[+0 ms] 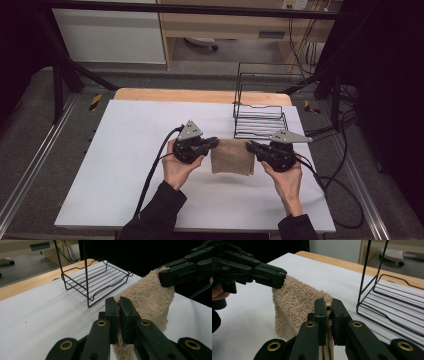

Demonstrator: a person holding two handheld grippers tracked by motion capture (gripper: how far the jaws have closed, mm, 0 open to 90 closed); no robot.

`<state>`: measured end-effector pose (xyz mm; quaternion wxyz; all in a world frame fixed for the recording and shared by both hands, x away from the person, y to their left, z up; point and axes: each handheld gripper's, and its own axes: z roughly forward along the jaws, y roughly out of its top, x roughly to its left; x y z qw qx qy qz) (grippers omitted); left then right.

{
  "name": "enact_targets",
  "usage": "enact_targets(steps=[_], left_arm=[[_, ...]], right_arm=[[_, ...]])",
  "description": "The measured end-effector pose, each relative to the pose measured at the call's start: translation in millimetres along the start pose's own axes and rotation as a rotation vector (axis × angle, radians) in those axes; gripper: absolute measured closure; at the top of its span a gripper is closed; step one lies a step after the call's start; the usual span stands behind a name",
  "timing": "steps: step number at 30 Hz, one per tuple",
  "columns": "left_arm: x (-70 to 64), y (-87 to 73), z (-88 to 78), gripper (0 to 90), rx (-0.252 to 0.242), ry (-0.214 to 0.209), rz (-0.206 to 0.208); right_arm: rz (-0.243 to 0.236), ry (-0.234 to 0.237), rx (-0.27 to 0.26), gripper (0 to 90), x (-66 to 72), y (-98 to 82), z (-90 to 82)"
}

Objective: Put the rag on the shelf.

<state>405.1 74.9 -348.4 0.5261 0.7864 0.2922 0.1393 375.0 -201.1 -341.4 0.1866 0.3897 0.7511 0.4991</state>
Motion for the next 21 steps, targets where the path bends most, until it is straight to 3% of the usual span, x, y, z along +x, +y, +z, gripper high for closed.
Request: enact_targets(steps=[21], left_arm=[[-7.1,38.1,11.2,85.6,-0.073,0.006,0.042]], right_arm=[[-0.023,-0.065,-0.091,84.5,-12.5,20.7,-22.9]])
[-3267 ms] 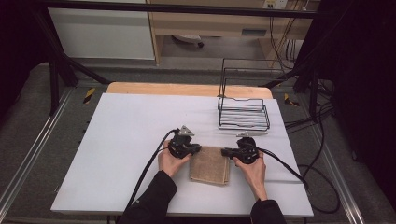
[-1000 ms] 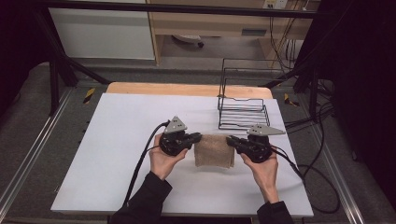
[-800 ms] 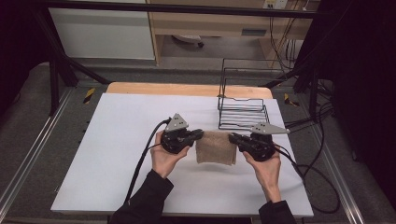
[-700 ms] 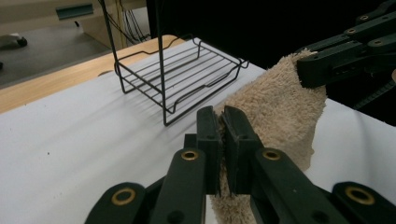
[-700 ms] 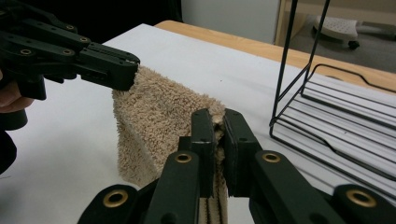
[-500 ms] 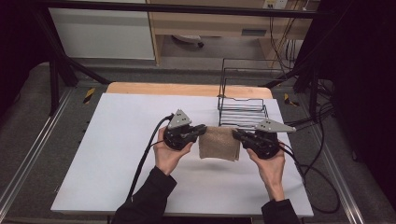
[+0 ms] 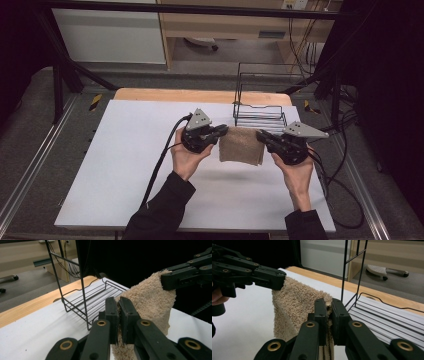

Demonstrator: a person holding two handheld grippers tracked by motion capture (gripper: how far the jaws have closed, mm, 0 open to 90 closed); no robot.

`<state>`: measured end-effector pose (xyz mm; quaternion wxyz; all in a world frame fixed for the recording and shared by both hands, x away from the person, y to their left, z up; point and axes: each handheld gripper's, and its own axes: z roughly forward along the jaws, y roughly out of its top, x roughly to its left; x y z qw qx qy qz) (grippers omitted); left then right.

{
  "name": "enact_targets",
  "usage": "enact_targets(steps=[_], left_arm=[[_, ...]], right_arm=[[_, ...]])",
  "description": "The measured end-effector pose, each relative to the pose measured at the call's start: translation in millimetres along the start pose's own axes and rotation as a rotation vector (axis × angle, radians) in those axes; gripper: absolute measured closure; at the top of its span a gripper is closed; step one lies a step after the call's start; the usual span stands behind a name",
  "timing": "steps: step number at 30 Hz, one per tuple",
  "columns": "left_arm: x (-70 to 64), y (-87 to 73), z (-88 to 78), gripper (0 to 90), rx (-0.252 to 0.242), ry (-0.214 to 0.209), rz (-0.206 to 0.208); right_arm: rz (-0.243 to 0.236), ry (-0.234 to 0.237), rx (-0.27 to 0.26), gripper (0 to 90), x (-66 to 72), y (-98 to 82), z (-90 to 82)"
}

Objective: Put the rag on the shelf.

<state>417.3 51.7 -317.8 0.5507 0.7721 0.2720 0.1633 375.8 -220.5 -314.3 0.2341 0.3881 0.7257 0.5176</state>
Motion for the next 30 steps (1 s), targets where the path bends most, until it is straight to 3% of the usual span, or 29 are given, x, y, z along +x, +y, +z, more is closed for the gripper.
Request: enact_targets(steps=[13,30], left_arm=[[2.1,22.6,9.1,85.6,-0.029,0.005,0.021],[1.9,50.9,17.0,85.6,-0.112,0.023,0.034]], right_arm=[[0.001,-0.022,-0.055,84.7,-12.9,12.0,-4.3],[-0.025,-0.061,-0.146,84.7,-27.3,37.0,-11.6]])
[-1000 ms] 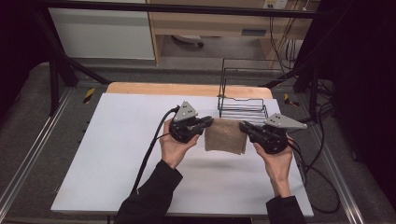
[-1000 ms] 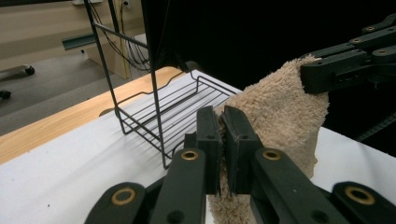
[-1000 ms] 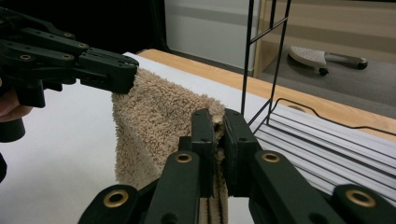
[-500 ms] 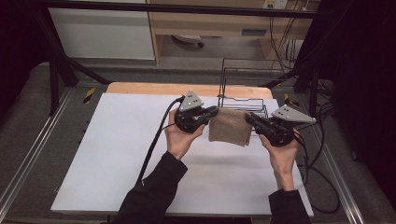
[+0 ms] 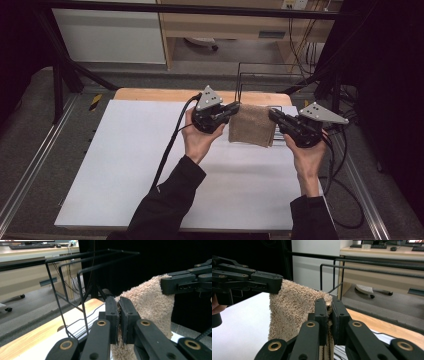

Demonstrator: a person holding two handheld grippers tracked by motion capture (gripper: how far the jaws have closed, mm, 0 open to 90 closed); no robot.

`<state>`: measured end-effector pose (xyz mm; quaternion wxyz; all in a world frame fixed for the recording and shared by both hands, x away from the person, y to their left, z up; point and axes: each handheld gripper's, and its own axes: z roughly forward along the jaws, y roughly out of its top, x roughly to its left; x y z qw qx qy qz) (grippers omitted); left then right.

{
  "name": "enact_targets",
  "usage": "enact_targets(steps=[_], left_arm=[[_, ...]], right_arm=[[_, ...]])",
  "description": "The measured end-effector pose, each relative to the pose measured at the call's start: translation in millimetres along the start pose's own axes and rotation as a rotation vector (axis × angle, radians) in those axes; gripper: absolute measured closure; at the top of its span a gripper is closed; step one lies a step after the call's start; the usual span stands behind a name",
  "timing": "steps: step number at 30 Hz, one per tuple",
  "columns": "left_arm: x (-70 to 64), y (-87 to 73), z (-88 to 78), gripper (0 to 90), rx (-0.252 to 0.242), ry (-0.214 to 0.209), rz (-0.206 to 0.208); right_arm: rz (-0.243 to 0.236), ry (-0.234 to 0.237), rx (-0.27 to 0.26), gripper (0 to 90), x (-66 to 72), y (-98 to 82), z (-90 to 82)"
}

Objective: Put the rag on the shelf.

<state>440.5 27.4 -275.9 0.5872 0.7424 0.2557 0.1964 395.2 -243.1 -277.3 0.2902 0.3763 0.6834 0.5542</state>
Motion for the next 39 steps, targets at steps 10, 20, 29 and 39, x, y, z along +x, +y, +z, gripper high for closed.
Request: enact_targets(steps=[10,20,29,39], left_arm=[[-2.3,22.7,5.8,85.6,-0.048,0.007,0.024],[-3.4,37.8,13.3,85.6,-0.086,0.008,0.031],[-3.4,52.8,18.8,85.6,-0.112,0.021,0.047],[-1.7,62.3,23.7,85.6,-0.155,0.032,0.048]], right_arm=[[-0.014,-0.023,-0.049,84.8,-6.1,16.8,-6.3],[-0.024,-0.054,-0.09,84.9,-14.3,30.2,-9.6],[-0.032,-0.075,-0.12,84.9,-20.4,42.1,-10.4],[-0.033,-0.091,-0.156,84.9,-25.5,54.1,-10.2]])
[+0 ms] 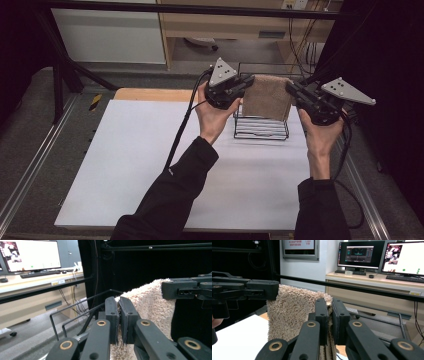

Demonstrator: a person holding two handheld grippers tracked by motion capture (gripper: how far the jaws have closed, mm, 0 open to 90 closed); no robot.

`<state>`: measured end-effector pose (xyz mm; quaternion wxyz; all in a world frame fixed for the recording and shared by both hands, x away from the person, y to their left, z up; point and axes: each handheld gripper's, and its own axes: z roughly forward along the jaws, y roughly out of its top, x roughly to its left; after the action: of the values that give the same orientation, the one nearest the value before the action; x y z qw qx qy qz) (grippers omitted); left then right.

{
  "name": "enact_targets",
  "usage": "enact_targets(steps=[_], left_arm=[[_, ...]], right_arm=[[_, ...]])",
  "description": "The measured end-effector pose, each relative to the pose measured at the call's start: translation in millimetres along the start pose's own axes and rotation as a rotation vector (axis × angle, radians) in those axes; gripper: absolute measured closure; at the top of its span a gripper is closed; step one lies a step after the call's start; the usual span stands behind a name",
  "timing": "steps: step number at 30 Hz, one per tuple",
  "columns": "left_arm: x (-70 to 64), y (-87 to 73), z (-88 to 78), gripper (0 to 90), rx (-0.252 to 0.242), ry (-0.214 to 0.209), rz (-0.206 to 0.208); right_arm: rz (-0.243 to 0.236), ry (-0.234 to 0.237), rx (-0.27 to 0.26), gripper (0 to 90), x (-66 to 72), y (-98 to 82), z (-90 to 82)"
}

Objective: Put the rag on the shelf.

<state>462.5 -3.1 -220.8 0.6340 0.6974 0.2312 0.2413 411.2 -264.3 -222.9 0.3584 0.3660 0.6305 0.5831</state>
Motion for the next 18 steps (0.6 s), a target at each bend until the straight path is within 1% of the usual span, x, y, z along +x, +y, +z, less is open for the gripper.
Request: enact_targets(steps=[2,5,10,18], left_arm=[[1.4,1.9,1.0,85.6,-0.005,0.002,0.004],[3.2,5.1,3.0,85.6,-0.018,0.006,-0.004],[5.3,10.7,4.8,85.6,-0.035,0.014,0.003],[8.2,21.5,9.2,85.6,-0.04,0.019,0.013]], right_arm=[[0.003,-0.001,-0.006,84.9,-0.8,2.1,0.9],[0.002,-0.006,-0.016,84.9,-2.0,5.7,2.6],[-0.005,-0.013,-0.026,84.9,-3.7,13.5,6.6],[-0.015,-0.023,-0.039,85.0,-8.8,24.1,12.5]])
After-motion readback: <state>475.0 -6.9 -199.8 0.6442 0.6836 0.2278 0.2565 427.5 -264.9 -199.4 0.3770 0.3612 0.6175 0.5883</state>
